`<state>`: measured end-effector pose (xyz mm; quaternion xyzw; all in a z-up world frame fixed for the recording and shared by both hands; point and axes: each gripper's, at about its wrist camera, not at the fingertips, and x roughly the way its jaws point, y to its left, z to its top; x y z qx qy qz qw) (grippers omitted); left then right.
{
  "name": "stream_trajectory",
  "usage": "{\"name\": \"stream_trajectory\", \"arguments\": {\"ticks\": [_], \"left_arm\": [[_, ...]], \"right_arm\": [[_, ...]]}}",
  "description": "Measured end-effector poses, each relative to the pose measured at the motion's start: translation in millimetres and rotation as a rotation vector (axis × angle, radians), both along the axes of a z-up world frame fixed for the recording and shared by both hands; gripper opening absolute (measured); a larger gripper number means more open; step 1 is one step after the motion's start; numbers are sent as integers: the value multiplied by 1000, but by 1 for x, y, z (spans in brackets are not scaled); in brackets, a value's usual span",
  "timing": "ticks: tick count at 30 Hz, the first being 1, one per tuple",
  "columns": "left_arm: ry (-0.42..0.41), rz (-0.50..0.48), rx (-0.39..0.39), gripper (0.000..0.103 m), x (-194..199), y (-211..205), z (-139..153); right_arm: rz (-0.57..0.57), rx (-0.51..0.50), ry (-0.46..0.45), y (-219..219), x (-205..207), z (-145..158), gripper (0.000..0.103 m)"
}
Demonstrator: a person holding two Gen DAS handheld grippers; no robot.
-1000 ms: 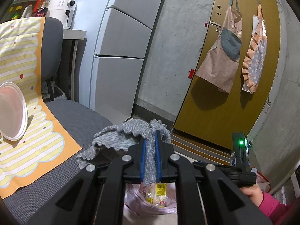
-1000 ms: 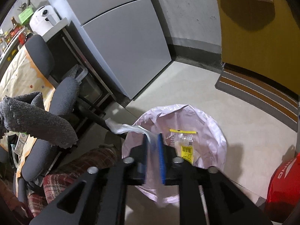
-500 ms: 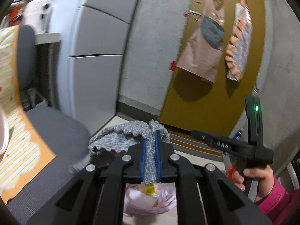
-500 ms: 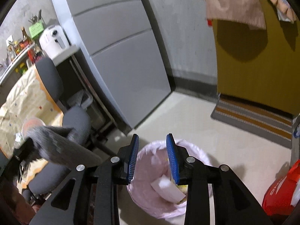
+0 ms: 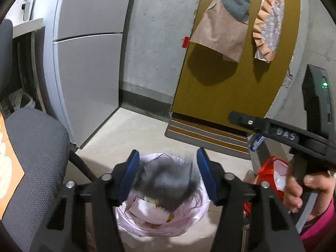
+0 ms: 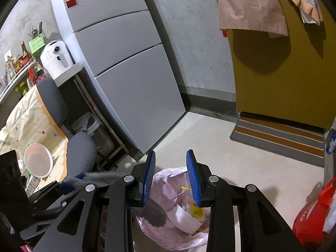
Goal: Collect trash
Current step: 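Open the right gripper over the bin while the left releases the sponge, then swing both tools back toward the chair seat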
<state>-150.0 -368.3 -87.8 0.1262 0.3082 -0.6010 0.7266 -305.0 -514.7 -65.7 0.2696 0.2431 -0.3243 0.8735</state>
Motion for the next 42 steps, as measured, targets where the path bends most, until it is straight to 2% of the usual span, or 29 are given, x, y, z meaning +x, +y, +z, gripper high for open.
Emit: {"name": "stream_trajectory", "arguments": {"ticks": [5,12,18,26,28,32,37,40,42], "left_arm": [[-20,45,6,56,8,10,-1],[-77,208,-1,56,31,56,10],[-120,376,-11,56,52,120,22],[-185,604,9,58,74,224,37],[-217,681,16,64,82,254,42],[-258,838,27,69,102,313,50],[-275,1020,34,87,128,388,52],[-293,1087,45,95,142,422,49],[-295,1113,75,95,155,439,43]], "right_arm": [[15,-3,-2,5,4,2,34],[80,-19,1,26,23,6,33],[202,-21,11,62,59,10,34],[434,-40,0,124,131,27,34],[496,-55,1,143,151,31,35],[630,-71,6,184,190,36,40],[753,-93,17,229,226,42,52],[807,-107,21,254,246,47,56],[839,-113,22,270,257,50,58]]}}
